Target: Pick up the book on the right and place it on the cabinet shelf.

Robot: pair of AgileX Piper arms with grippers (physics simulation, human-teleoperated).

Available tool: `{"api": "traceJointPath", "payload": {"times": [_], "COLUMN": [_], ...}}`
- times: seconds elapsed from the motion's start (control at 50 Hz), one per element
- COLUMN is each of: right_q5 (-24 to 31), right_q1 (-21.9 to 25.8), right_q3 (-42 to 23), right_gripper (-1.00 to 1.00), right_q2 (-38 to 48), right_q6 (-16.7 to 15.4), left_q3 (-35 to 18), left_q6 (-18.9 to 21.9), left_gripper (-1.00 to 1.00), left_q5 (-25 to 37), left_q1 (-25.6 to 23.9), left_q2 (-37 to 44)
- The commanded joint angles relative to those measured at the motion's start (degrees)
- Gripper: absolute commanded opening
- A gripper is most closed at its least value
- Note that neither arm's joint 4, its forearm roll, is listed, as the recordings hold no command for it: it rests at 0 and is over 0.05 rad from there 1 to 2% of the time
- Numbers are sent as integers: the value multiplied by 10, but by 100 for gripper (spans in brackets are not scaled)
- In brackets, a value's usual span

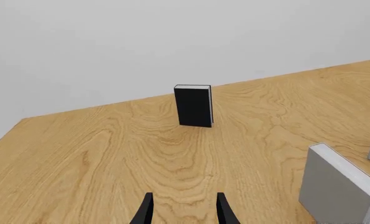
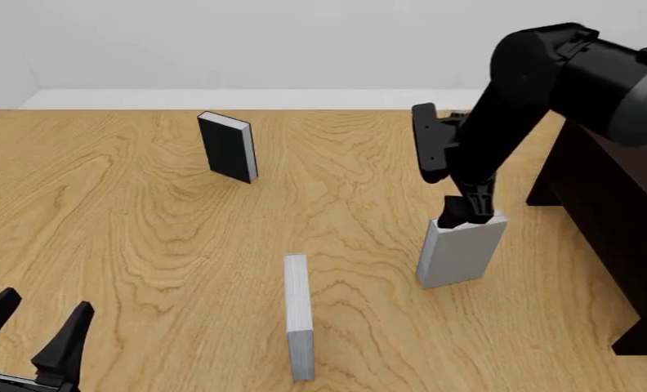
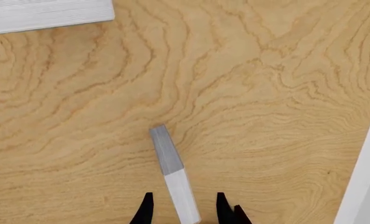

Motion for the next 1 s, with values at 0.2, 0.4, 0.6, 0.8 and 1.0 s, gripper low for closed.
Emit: {"api": "traceJointPath", "payload": {"times": [0.2, 0.4, 0.6, 0.8, 1.0], "right_q5": [-28, -51, -69, -81, -104], "right_q1": [-3, 16, 29, 27, 16], "right_q3": [14, 31, 46, 63, 103], "right_gripper": [100, 100, 100, 100, 100], "right_q2": [10, 21, 31, 33, 28], "right_q6": [-5, 18, 38, 50, 49], "left_q3": [0, 0, 0, 0, 0], "left_q6": [1, 3, 2, 4, 4], "left_gripper": [100, 100, 100, 100, 100], "left_q5": [1, 1, 3, 3, 2], "left_q1": [-2, 0, 0, 0, 0], "left_q2": [0, 0, -1, 0, 2]}}
